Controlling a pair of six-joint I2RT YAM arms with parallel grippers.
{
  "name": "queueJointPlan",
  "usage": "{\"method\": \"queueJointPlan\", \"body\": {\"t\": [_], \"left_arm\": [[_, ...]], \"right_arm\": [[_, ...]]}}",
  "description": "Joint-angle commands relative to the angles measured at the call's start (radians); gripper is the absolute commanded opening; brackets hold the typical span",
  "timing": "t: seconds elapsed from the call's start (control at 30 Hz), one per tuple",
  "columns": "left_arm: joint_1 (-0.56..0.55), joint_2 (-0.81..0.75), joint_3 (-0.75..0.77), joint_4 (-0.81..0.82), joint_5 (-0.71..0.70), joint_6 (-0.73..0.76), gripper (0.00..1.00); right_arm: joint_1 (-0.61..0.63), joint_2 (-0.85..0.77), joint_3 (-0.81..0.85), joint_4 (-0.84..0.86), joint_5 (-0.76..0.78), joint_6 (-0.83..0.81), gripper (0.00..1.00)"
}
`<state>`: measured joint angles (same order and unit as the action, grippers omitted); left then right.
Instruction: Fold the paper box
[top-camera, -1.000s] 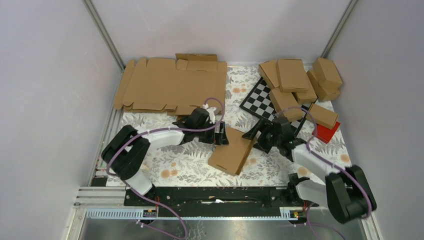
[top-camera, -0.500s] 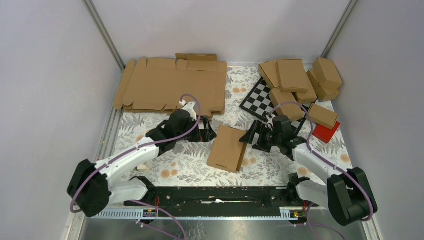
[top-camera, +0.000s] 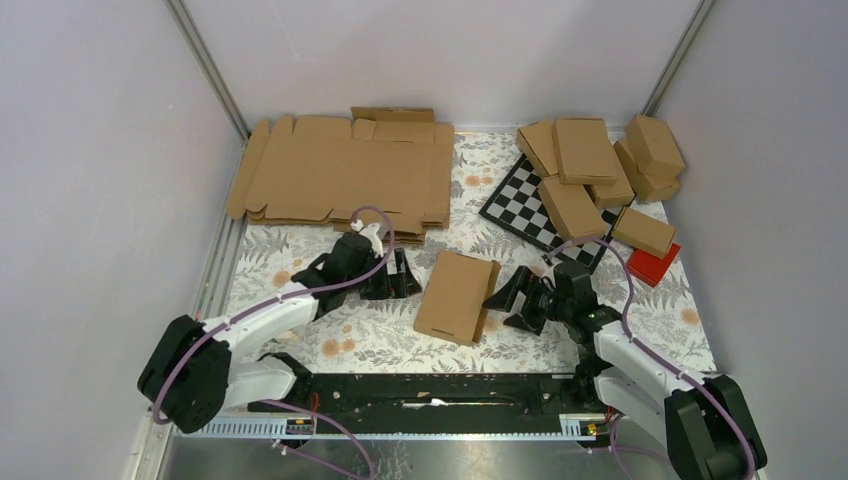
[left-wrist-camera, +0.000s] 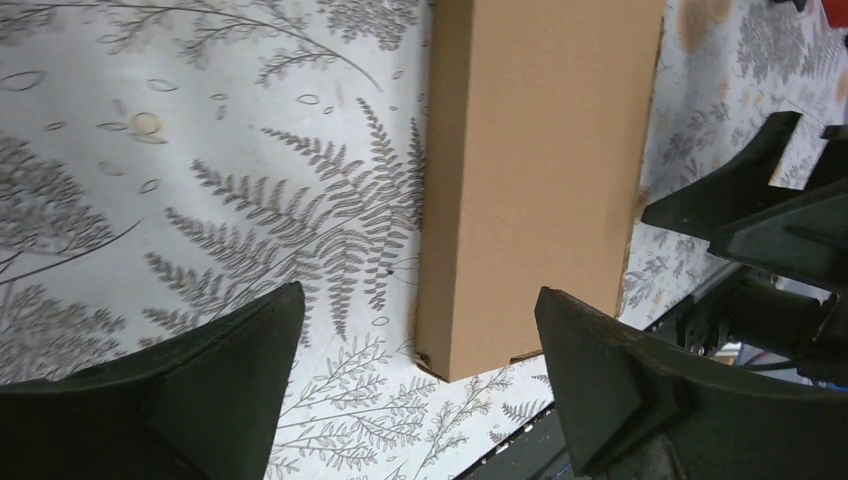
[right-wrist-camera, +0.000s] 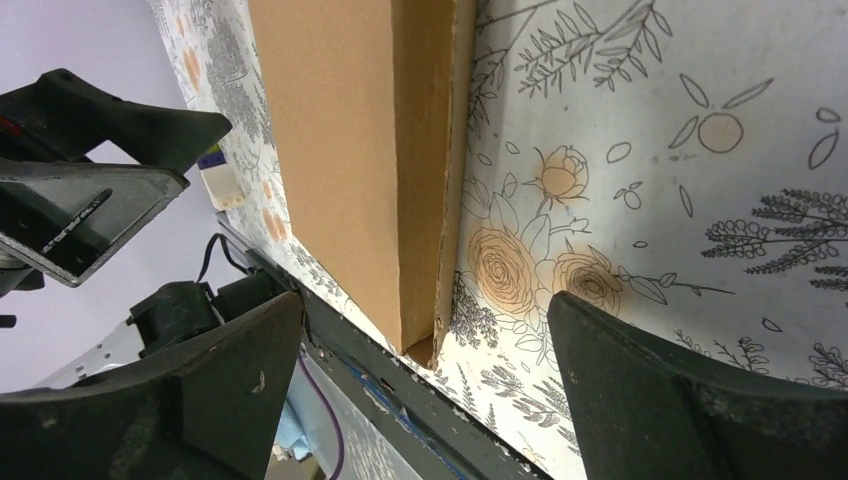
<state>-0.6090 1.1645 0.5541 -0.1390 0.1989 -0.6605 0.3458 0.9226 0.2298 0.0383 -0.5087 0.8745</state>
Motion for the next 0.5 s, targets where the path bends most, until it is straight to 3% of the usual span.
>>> {"method": "queueJointPlan", "body": {"t": [0.0,0.2,0.47], "left_arm": [[0.003,0.052,0.014,0.134,0.118,-0.006,0.88],[0.018,0.094,0.021,0.181,0.200,-0.016,0.68],[0.060,0.147,0.018,0.228,0.275,-0.037,0.61]], "right_arm": [[-0.001,-0.014,-0.051,0.109,-0.059,0.100,1.00],[-0.001,-0.037,-0.064,0.121,-0.062,0.074,0.99],[0.000,-0.044,-0.068,0.121,-0.067,0.070,1.00]]}}
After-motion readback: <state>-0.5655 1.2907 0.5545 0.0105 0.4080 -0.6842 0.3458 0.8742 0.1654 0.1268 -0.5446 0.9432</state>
